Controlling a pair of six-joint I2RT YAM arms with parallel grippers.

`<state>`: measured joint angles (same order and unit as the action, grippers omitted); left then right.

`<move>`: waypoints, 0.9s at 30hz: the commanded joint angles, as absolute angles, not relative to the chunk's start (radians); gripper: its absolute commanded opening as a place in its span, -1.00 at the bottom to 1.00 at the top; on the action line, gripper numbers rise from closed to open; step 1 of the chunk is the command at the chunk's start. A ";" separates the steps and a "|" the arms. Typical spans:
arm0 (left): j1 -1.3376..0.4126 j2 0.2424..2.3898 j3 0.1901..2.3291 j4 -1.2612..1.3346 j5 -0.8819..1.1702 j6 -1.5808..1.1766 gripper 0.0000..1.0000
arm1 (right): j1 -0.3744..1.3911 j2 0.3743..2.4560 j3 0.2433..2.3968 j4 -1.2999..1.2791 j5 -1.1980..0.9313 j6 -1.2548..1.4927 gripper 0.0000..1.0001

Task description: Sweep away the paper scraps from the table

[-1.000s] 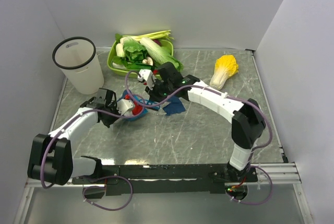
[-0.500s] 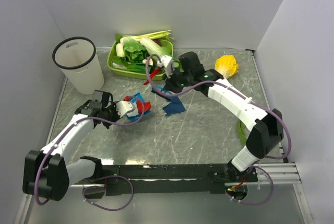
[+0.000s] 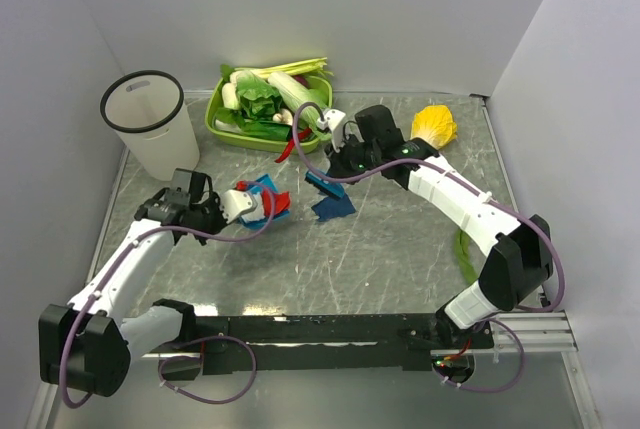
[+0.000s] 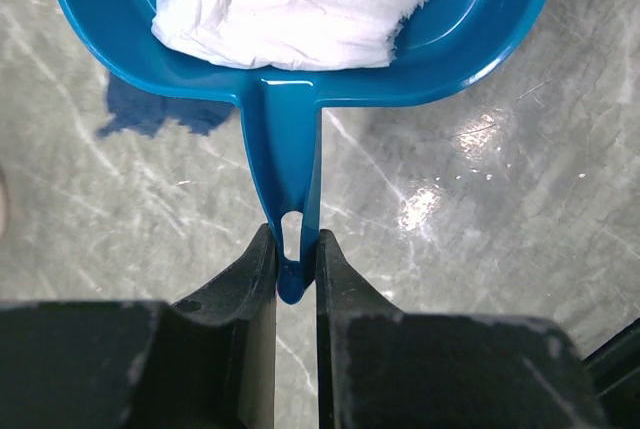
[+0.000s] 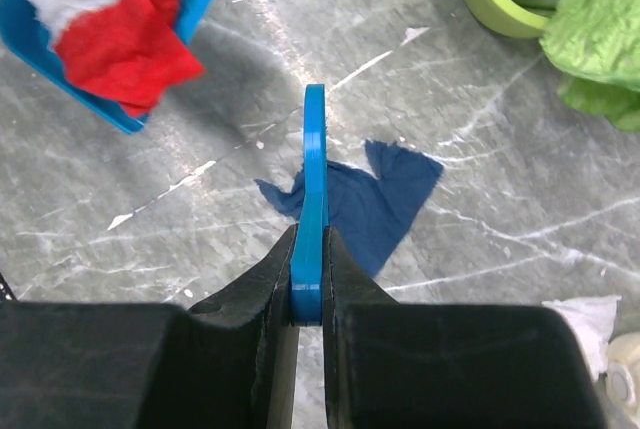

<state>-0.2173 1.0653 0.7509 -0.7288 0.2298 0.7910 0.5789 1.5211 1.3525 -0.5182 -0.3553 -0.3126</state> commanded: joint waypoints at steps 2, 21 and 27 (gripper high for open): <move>-0.213 1.046 0.844 -0.819 0.149 0.772 -0.98 | 0.566 1.466 1.351 -0.483 -0.336 -0.301 -1.00; 0.250 0.997 0.847 -1.083 -0.052 0.998 -0.98 | 0.716 1.753 1.548 -0.379 -0.338 -0.264 -1.00; 0.290 1.038 0.799 -0.977 -0.083 1.141 -0.98 | 0.768 1.905 1.667 -0.365 -0.221 -0.209 -1.00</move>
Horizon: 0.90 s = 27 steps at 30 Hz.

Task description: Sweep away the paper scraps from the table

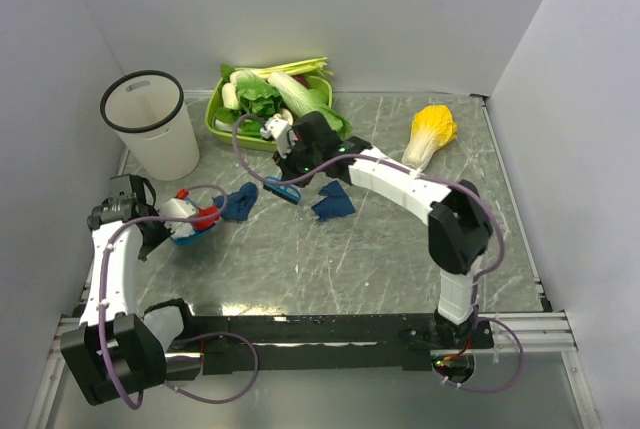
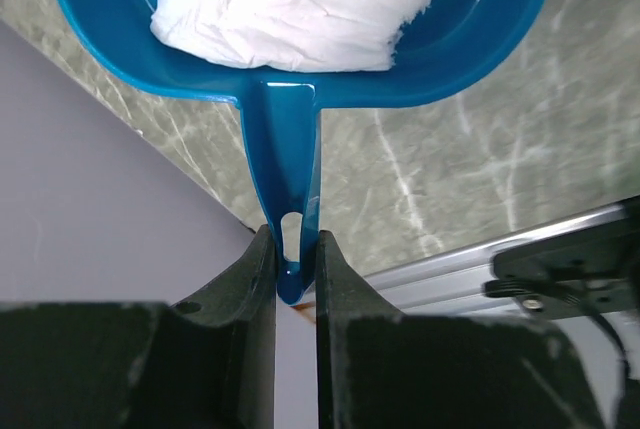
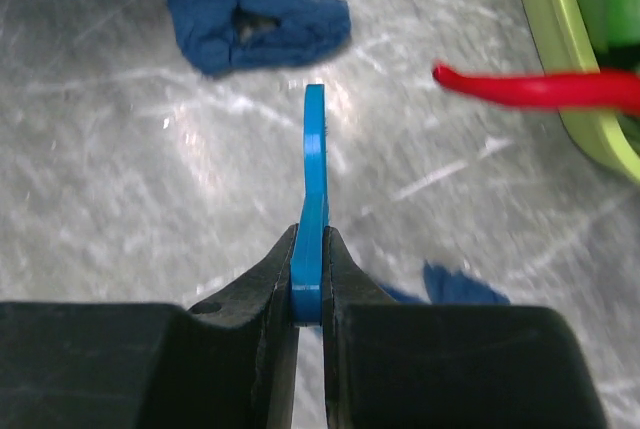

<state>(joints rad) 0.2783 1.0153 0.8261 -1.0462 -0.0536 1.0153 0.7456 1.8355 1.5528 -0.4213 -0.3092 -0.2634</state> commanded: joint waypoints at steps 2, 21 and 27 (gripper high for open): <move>0.290 1.075 0.785 -0.951 -0.094 1.173 -0.98 | 0.773 1.977 1.716 -0.386 -0.170 -0.173 -1.00; 0.147 1.311 0.742 -0.766 -0.029 1.172 -0.98 | 0.842 2.206 1.936 -0.492 -0.225 -0.110 -1.00; 0.075 1.312 0.744 -0.738 0.027 1.112 -0.98 | 0.868 2.204 1.960 -0.488 -0.287 -0.066 -1.00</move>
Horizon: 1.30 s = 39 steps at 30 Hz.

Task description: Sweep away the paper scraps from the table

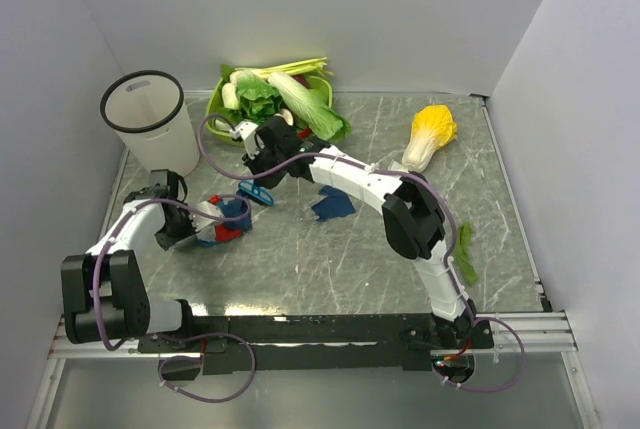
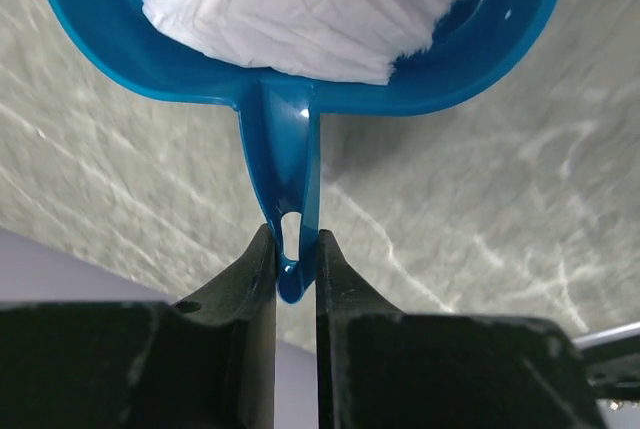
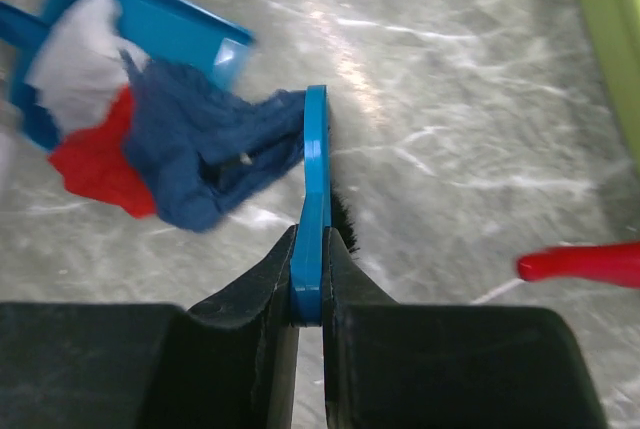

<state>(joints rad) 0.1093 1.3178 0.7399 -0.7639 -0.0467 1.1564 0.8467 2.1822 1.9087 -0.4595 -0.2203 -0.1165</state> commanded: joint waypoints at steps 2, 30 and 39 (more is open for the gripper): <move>0.057 1.308 0.739 -0.735 0.049 1.101 -0.98 | 0.870 2.204 1.967 -0.489 -0.290 -0.057 -1.00; 0.008 1.348 0.709 -0.615 0.179 1.068 -0.98 | 0.871 2.075 2.019 -0.528 -0.264 -0.057 -1.00; -0.018 1.367 0.742 -0.598 0.238 1.043 -0.98 | 0.874 2.100 2.016 -0.506 -0.285 -0.017 -1.00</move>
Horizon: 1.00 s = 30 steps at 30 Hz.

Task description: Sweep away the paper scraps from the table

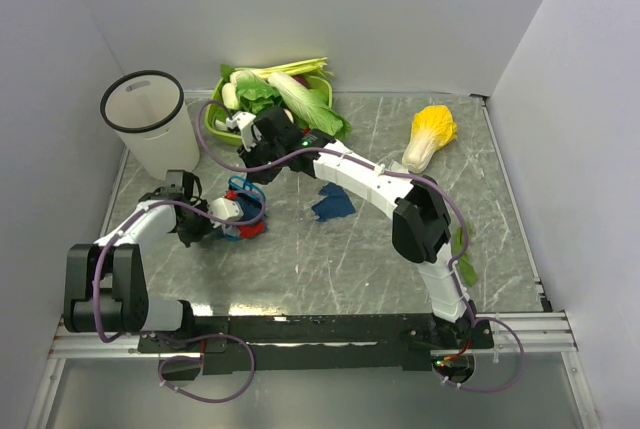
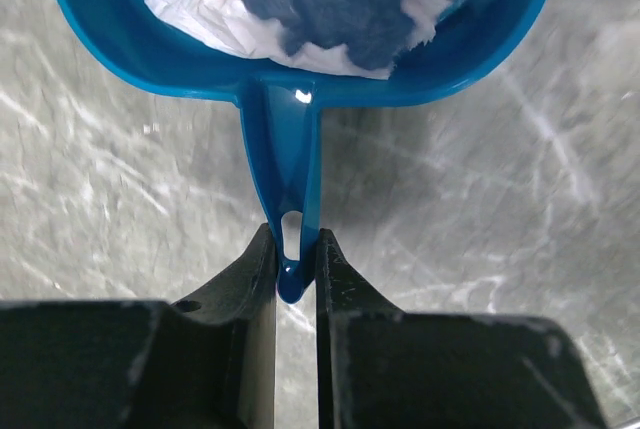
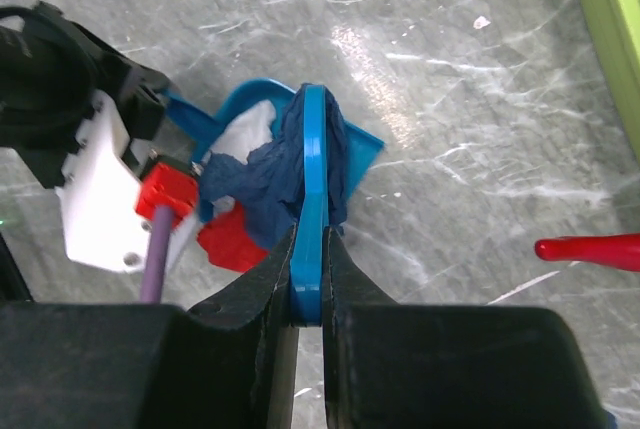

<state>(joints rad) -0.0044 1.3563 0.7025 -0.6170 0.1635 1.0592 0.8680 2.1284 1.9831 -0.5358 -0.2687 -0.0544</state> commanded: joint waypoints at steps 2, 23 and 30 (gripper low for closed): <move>-0.018 1.370 0.742 -0.597 0.258 1.032 -0.98 | 0.874 2.099 2.010 -0.505 -0.288 -0.011 -1.00; -0.018 1.275 0.706 -0.517 0.359 1.022 -0.98 | 0.871 1.990 1.973 -0.519 -0.210 -0.229 -1.00; -0.018 1.278 0.706 -0.497 0.370 1.013 -0.98 | 0.873 1.947 1.993 -0.531 -0.252 -0.221 -1.00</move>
<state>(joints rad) -0.0158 1.2922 0.7071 -0.5266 0.3107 1.0157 0.8680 2.0457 1.9625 -0.5468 -0.2298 -0.2070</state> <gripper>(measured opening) 0.168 0.150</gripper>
